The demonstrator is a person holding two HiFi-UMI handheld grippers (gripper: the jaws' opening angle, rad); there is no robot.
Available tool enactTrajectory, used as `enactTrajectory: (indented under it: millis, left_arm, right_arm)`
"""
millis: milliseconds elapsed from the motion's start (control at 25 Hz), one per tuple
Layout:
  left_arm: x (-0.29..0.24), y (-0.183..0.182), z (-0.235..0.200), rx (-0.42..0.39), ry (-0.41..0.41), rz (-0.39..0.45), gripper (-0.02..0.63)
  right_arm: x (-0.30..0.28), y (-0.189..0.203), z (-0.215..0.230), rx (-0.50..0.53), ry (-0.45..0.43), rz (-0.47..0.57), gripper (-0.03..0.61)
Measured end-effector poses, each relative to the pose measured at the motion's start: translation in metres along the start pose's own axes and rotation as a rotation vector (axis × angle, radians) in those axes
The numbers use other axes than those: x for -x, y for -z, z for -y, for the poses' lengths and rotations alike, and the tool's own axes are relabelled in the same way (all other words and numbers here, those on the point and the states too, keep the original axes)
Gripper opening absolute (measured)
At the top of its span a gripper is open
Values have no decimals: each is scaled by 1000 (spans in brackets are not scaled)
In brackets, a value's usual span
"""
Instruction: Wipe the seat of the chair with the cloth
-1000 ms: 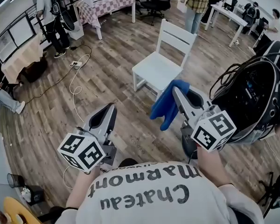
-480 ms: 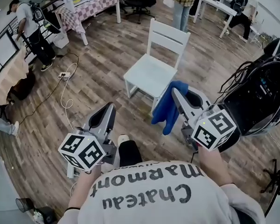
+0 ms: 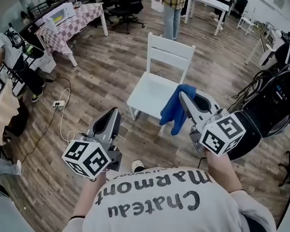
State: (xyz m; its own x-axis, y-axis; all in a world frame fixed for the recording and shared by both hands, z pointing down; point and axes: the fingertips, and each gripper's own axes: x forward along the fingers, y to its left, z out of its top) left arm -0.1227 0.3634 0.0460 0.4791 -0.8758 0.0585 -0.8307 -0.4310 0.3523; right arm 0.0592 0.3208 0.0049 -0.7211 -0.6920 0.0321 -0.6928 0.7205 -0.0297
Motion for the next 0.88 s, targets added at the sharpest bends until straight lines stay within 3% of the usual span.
enactTrajectory:
  millis: [320,520,880]
  left_arm:
    - [-53,-28,-89,-23,64,-61,8]
    - [-80,-26,-135,-18,73,-87,8]
    - [-172,-18,-160,41,136,-103,8]
  right_arm:
    - [-99,-2,34,-2,91,9,35]
    - [-137,21,53,-6,139,-32,35]
    - [-197,66,110,-64,128,-152,35]
